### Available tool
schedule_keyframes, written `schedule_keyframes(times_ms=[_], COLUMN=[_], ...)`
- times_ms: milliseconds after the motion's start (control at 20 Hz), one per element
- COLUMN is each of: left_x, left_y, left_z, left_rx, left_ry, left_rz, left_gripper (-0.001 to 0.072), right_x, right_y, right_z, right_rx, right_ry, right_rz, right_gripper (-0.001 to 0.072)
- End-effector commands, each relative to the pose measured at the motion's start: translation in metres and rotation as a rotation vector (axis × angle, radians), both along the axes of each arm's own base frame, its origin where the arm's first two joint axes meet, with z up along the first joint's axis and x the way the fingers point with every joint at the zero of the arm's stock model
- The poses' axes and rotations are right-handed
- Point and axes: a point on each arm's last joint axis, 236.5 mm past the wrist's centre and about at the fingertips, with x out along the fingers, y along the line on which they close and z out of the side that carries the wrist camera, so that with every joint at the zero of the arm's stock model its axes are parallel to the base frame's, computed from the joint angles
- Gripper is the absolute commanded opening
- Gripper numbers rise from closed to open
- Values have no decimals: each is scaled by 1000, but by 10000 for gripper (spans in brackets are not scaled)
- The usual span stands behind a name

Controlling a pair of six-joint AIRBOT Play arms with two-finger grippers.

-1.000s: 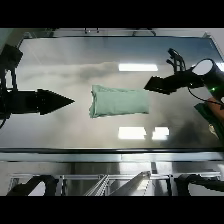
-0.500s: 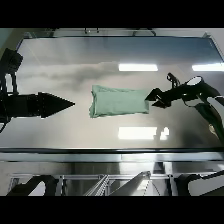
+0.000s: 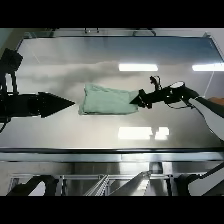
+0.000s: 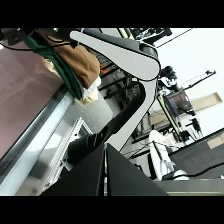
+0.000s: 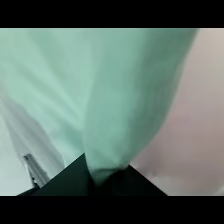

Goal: Fold the shirts.

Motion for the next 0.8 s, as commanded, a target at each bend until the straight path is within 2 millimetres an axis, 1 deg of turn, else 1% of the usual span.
schedule_keyframes(times_ms=[0, 50, 100, 150, 200, 250, 300, 350, 450, 550, 600, 650, 700, 750], left_x=[-2, -2, -2, -3, -3, -3, -3, -4, -9, -11, -11, -11, -11, -11], left_y=[0, 0, 0, 0, 0, 0, 0, 0, 0, 0, -1, -1, -1, -1], left_z=[0, 0, 0, 0, 0, -1, -2, -2, -2, -2, -2, -2, -2, -2], left_rx=[0, 1, 1, 1, 1, 3, 9, 10, 10, 10, 10, 10, 10, 10], left_ry=[0, 0, 0, 0, -1, 0, 0, -1, -25, -41, -42, -44, -50, -56], left_rz=[-9, -9, -9, -10, -11, -11, -12, -14, -38, -49, -52, -52, -53, -53], left_gripper=[13, 13, 13, 13, 13, 13, 14, 14, 14, 13, 14, 14, 14, 13], right_x=[30, 48, 69, 86, 96, 98, 89, 72, 28, -33, -62, -92, -120, -151], right_y=[-4, -24, -54, -91, -135, -177, -222, -265, -338, -406, -431, -453, -469, -482], right_z=[87, 123, 165, 199, 229, 250, 265, 275, 286, 288, 288, 287, 279, 266], right_rx=[91, 97, 101, 92, 70, 43, 4, -48, -159, -283, -334, -394, -457, -526], right_ry=[-133, -194, -254, -284, -298, -290, -262, -232, -188, -103, -61, -24, 37, 125], right_rz=[-62, -126, -222, -331, -450, -551, -651, -742, -902, -1082, -1161, -1222, -1264, -1284], right_gripper=[17, 17, 17, 17, 17, 17, 17, 17, 17, 17, 17, 17, 17, 17])
